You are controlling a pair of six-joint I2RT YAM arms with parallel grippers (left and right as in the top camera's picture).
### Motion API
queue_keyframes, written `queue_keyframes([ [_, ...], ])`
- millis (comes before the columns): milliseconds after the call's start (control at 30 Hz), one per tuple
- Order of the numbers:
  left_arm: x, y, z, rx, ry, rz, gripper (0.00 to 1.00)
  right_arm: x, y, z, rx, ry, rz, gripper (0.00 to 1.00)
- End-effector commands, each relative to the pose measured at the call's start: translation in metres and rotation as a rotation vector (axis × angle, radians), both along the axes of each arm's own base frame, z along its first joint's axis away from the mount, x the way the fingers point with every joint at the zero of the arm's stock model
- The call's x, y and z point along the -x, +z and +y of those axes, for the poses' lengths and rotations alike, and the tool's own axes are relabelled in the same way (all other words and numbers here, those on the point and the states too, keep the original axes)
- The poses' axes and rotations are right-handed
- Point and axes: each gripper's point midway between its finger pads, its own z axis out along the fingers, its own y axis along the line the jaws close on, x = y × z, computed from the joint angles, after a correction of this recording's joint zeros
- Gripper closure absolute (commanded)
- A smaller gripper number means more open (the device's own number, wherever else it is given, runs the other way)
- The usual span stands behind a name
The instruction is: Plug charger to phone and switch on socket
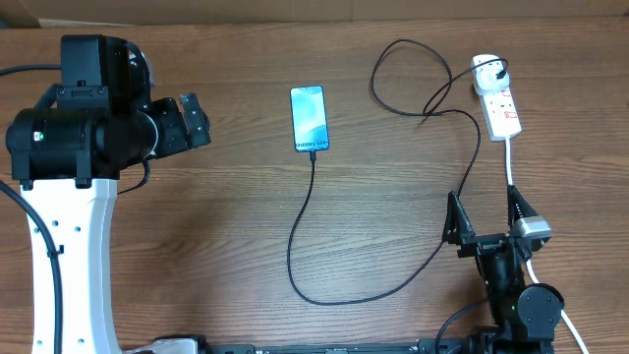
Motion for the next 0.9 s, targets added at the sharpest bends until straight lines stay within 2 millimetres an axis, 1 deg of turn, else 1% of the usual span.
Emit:
queue_keyframes([
  [0, 0.001, 0.003, -0.001, -0.001, 0.005, -0.01, 0.0, -0.001, -0.002, -0.009, -0.001, -0.051, -0.006, 0.0],
  [200, 0.001, 0.003, -0.001, -0.001, 0.005, -0.01, 0.0, -0.002, -0.021, -0.012, -0.005, -0.06, 0.074, 0.0],
  [233, 0.001, 0.003, -0.001, -0.001, 0.005, -0.01, 0.0, -0.003, -0.029, -0.012, -0.005, -0.06, 0.107, 0.0],
  [300, 0.001, 0.003, -0.001, -0.001, 0.005, -0.01, 0.0, -0.003, -0.039, -0.013, -0.006, -0.07, 0.146, 0.0],
  [533, 0.001, 0.003, -0.001, -0.001, 0.005, -0.01, 0.0, -0.003, -0.039, -0.018, 0.002, -0.096, 0.147, 0.0],
  [767, 0.001, 0.003, -0.001, -0.001, 0.005, -0.01, 0.0, -0.003, -0.04, -0.018, 0.119, -0.101, 0.141, 0.0],
  [867, 0.001, 0.003, -0.001, -0.001, 0.005, -0.01, 0.0, -0.003, -0.04, -0.018, 0.128, -0.105, 0.141, 0.0],
])
